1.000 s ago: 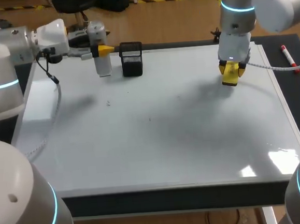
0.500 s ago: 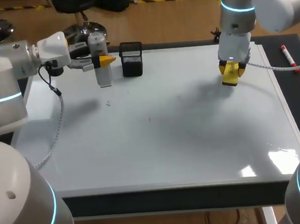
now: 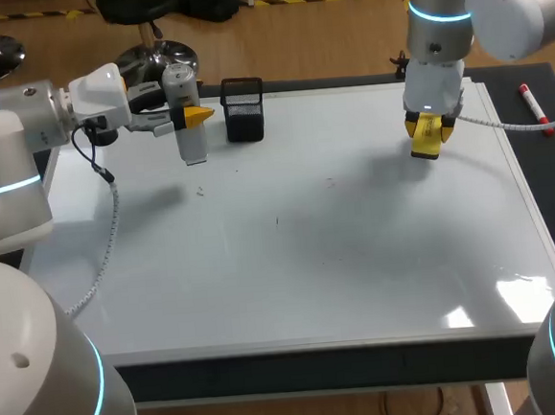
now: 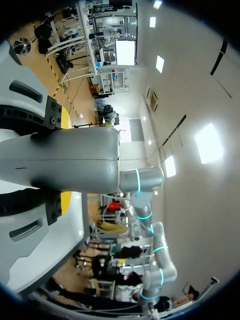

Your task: Pick up the inspection probe, press it on each red-marked spot on the whiteboard one by one, put down the probe, pick up the eraser, and wipe off all the red marks.

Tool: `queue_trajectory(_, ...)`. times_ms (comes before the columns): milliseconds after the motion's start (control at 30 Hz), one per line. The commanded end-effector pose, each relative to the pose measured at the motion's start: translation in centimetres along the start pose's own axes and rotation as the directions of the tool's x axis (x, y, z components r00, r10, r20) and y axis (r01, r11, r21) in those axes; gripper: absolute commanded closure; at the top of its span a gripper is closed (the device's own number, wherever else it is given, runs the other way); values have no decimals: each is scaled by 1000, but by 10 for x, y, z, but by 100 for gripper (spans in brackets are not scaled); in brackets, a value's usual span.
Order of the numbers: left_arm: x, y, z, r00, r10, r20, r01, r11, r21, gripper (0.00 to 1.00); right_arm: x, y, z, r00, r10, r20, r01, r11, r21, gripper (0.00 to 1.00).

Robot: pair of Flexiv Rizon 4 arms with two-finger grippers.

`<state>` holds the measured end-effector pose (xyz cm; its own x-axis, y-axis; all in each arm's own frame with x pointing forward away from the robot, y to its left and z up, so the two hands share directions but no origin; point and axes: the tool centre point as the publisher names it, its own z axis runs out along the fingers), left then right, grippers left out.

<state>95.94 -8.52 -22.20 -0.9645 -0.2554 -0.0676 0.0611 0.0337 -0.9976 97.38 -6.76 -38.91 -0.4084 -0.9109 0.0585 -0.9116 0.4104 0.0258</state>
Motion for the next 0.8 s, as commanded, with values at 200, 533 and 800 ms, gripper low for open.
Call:
queue_trajectory(200, 0, -1, 0, 1000, 1, 2, -1, 1000, -1, 100, -27, -14, -1, 998, -57, -13, 57, 998, 0, 100)
queue_trajectory(533, 0, -1, 0, 1000, 1, 2, -1, 1000, -1, 100, -77, -23, -1, 986, -167, 10, 167, 986, -19, 100)
queue_trajectory(800, 0, -1, 0, 1000, 1, 2, -1, 1000, -1, 100, -117, -24, -3, 970, -243, 13, 243, 970, -24, 100)
